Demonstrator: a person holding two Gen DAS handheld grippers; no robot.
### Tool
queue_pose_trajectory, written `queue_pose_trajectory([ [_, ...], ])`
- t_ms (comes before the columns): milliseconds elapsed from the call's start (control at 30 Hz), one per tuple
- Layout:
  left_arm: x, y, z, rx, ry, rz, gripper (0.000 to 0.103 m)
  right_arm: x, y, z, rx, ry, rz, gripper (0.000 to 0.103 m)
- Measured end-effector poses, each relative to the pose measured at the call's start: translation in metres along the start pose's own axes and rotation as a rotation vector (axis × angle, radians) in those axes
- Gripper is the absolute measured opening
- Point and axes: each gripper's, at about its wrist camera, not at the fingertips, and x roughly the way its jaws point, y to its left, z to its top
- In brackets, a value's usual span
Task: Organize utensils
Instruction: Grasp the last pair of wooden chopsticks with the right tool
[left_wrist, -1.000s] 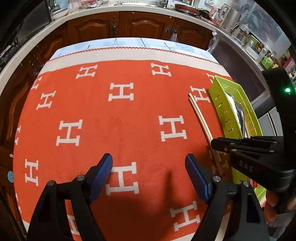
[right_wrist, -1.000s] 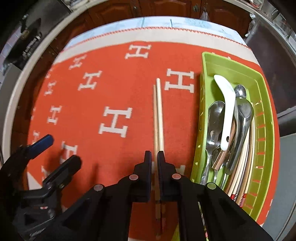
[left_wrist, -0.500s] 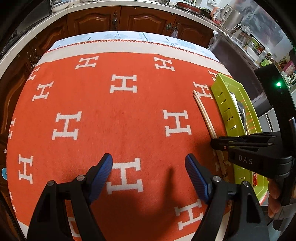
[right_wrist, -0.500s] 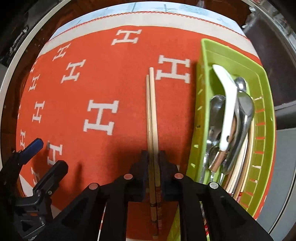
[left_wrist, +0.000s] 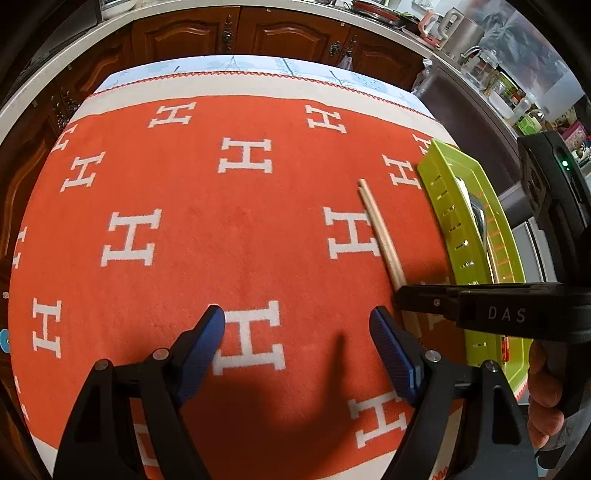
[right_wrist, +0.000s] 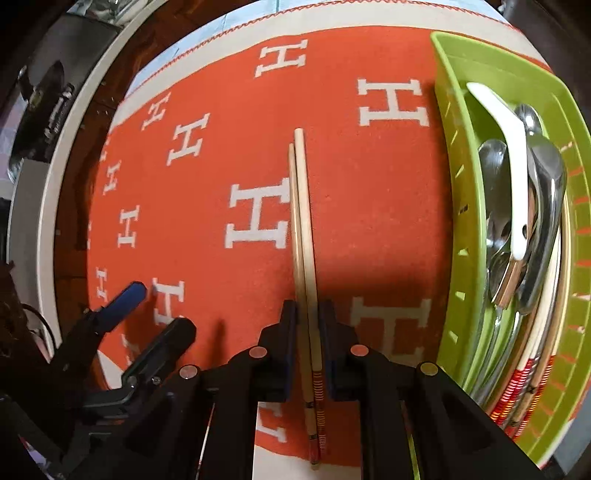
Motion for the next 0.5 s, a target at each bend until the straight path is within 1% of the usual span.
queue_pose_trajectory([
  [200, 0.001, -0.010, -0.006, 0.033, 0.015, -0.010, 0.079, -0.006, -0.020, -0.006, 0.083, -0.004, 0.134, 0.012],
  [267, 0.002, -0.013, -0.007, 0.037, 0.018, -0.011, 0.079, -0.006, -0.026, -0.011, 0.078, -0.012, 0.160, 0.013],
  [333, 0.003, -0.013, -0.007, 0.038, 0.023, -0.011, 0.079, -0.004, -0.025, -0.015, 0.055, -0.017, 0.156, 0.013],
  [367, 0.004, -0.014, -0.007, 0.037, 0.026, -0.010, 0.079, -0.001, -0.028, -0.018, 0.038, -0.031, 0.148, 0.011],
  [500, 0.007, -0.016, -0.009, 0.033, 0.039, -0.015, 0.079, 0.000, -0.013, -0.027, -0.019, -0.072, 0.102, 0.009],
])
